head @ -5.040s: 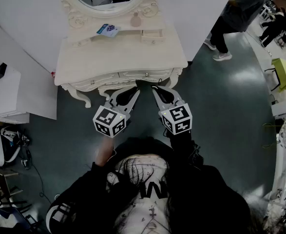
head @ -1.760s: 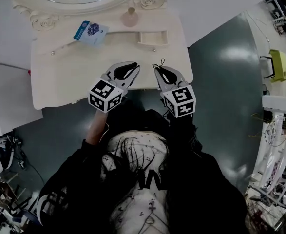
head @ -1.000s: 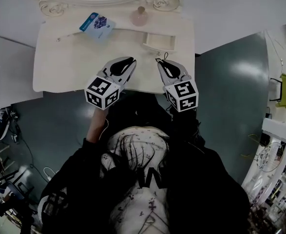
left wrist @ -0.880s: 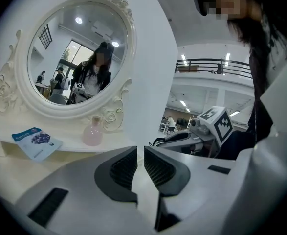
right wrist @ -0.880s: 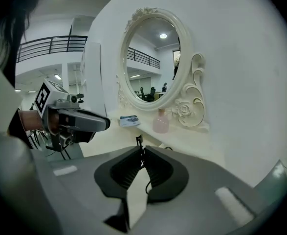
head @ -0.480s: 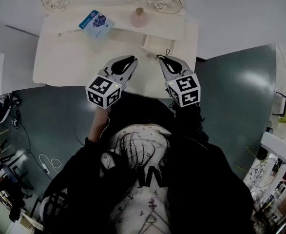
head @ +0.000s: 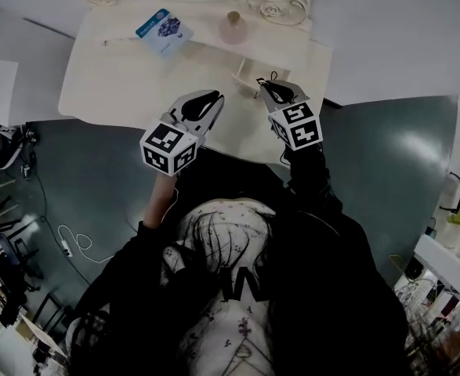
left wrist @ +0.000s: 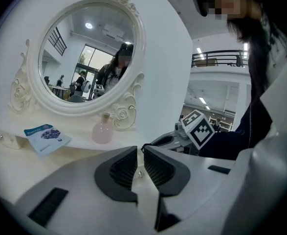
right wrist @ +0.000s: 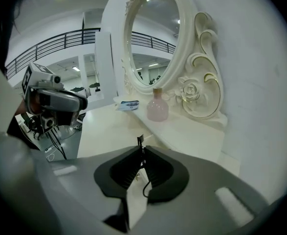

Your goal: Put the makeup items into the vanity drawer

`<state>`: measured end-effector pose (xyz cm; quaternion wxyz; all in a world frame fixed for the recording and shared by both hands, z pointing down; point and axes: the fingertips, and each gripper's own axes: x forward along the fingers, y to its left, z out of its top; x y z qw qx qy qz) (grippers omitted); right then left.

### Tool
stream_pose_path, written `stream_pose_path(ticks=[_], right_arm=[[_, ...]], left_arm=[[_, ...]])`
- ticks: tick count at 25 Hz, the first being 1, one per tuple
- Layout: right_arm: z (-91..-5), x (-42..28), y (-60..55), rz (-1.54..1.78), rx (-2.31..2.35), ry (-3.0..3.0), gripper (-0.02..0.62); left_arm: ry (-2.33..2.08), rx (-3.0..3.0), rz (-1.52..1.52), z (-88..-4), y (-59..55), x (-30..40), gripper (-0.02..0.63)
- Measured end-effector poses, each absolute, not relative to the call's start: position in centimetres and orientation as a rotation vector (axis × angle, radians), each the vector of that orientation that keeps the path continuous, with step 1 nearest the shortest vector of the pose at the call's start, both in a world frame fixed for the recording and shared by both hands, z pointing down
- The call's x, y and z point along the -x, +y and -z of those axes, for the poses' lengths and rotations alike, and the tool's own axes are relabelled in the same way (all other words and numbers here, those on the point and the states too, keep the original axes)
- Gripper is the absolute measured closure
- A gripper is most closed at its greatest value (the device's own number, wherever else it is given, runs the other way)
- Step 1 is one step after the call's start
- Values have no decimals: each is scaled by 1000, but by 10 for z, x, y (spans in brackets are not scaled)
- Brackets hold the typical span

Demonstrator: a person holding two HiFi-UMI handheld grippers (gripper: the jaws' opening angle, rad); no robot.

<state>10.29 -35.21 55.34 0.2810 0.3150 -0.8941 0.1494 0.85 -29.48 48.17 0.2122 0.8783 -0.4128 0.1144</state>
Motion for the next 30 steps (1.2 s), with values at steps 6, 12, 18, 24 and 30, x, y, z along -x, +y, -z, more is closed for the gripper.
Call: stream_pose_path(ticks=[6, 12, 18, 24, 30], right_arm=[[-563, -90, -352, -447, -677, -2406, 555], [-517, -77, -347, -342, -629, -2518, 561], [-544, -86, -366, -247, -670, -2407, 561], [-578, -79, -360, -192, -579, -2308, 561], [-595, -69, -361, -254, -563, -2308, 561]], left_arm=[[-1191, -2410, -337, -482, -288, -4, 565], [-1212, -2402, -336, -481, -283, 1, 565], [-1201, -2413, -338, -481, -281, -1, 565], [-1221, -2407, -340, -477, -277, 8, 565], [-1235, -2397, -337, -479, -277, 16, 565]])
